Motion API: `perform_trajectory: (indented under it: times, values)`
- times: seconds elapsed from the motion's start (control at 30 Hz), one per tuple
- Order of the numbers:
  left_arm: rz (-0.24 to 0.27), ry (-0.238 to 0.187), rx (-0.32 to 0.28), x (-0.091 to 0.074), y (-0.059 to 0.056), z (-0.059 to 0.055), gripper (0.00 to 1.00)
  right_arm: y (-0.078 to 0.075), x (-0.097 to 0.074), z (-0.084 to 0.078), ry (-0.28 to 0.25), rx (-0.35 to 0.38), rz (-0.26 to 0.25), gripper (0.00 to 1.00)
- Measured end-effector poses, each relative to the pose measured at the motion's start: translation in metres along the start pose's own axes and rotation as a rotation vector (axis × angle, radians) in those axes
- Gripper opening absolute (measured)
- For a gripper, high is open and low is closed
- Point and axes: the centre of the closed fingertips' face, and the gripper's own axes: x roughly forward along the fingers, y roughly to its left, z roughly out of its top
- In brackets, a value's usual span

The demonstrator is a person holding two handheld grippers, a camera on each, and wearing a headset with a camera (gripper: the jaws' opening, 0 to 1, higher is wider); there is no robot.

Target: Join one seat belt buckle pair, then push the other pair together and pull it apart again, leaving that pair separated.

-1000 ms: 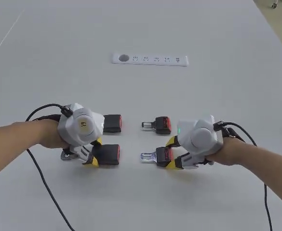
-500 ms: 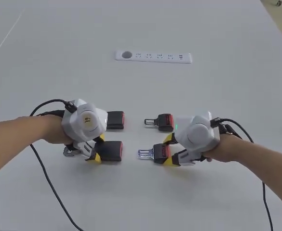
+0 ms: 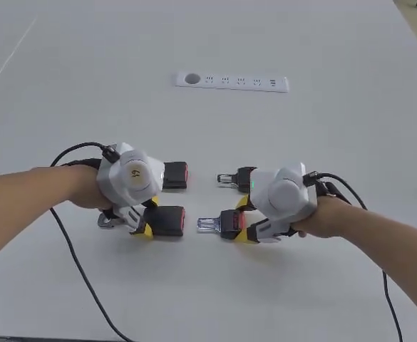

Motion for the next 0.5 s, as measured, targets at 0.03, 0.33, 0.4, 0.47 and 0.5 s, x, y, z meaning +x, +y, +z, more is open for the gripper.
perform_trajectory:
  times: [0.03, 0.33, 0.4, 0.47, 0.5]
  values:
    - [0.000, 0.000, -0.001, 0.000, 0.000, 0.000, 0.32, -0.001, 0.001, 0.001, 0.000, -0.001, 0.001, 0.31]
    - [0.002, 0.001, -0.002, 0.000, 0.000, 0.001, 0.32, -0.002, 0.007, 0.009, 0.002, -0.004, 0.007, 0.31]
    - [0.002, 0.002, -0.001, 0.000, -0.001, 0.002, 0.32, -0.002, 0.009, 0.011, 0.002, 0.000, 0.008, 0.31]
    - [0.002, 0.003, 0.000, 0.000, -0.001, 0.002, 0.32, -0.003, 0.010, 0.012, 0.003, 0.002, 0.009, 0.31]
    - [0.003, 0.003, 0.000, 0.000, -0.001, 0.002, 0.32, -0.003, 0.010, 0.012, 0.003, 0.003, 0.010, 0.31]
